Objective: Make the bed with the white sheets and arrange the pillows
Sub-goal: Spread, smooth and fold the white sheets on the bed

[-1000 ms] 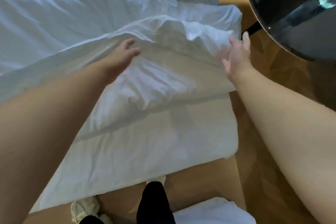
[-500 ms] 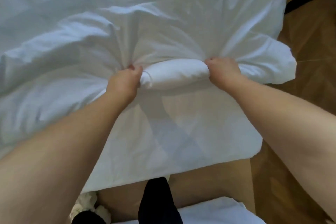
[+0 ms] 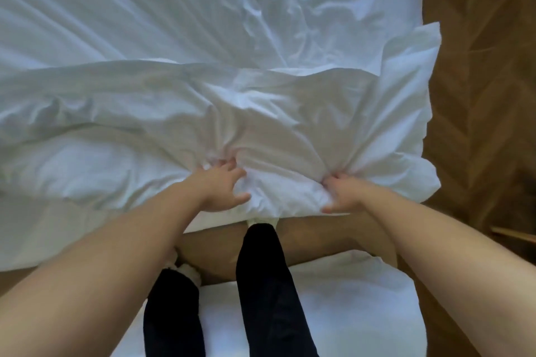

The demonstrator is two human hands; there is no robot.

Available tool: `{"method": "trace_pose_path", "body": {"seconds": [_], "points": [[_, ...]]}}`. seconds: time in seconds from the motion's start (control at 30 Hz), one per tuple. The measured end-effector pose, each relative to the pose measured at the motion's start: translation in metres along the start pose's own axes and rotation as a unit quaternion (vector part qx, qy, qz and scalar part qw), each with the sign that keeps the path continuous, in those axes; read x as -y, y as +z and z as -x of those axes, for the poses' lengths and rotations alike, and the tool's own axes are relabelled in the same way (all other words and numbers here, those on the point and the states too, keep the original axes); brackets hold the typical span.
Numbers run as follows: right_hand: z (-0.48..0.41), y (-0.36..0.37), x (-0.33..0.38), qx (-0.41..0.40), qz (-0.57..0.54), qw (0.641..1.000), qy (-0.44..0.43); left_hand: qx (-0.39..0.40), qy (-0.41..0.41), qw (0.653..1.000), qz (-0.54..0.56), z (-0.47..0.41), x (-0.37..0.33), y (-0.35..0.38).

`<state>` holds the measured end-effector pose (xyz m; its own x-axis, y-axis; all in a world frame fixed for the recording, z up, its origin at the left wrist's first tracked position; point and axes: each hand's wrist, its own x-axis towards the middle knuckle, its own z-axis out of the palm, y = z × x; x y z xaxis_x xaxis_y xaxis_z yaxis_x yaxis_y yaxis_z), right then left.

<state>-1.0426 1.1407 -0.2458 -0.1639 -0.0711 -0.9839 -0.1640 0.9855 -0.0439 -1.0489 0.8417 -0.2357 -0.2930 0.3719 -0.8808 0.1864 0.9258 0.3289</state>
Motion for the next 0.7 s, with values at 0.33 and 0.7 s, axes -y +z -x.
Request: {"method": "trace_pose_path", "body": {"seconds": [0.33, 0.7], "points": [[-0.014, -0.161, -0.006, -0.313, -0.161, 0.927, 0.126, -0.293, -0.261, 0.915, 0.095, -0.026, 0.057, -0.107], [0.011, -0.274, -0.046, -0.561, -0.377, 0.725, 0.134, -0.454, -0.138, 0.865, 0.162, -0.023, 0.055, -0.264]]}}
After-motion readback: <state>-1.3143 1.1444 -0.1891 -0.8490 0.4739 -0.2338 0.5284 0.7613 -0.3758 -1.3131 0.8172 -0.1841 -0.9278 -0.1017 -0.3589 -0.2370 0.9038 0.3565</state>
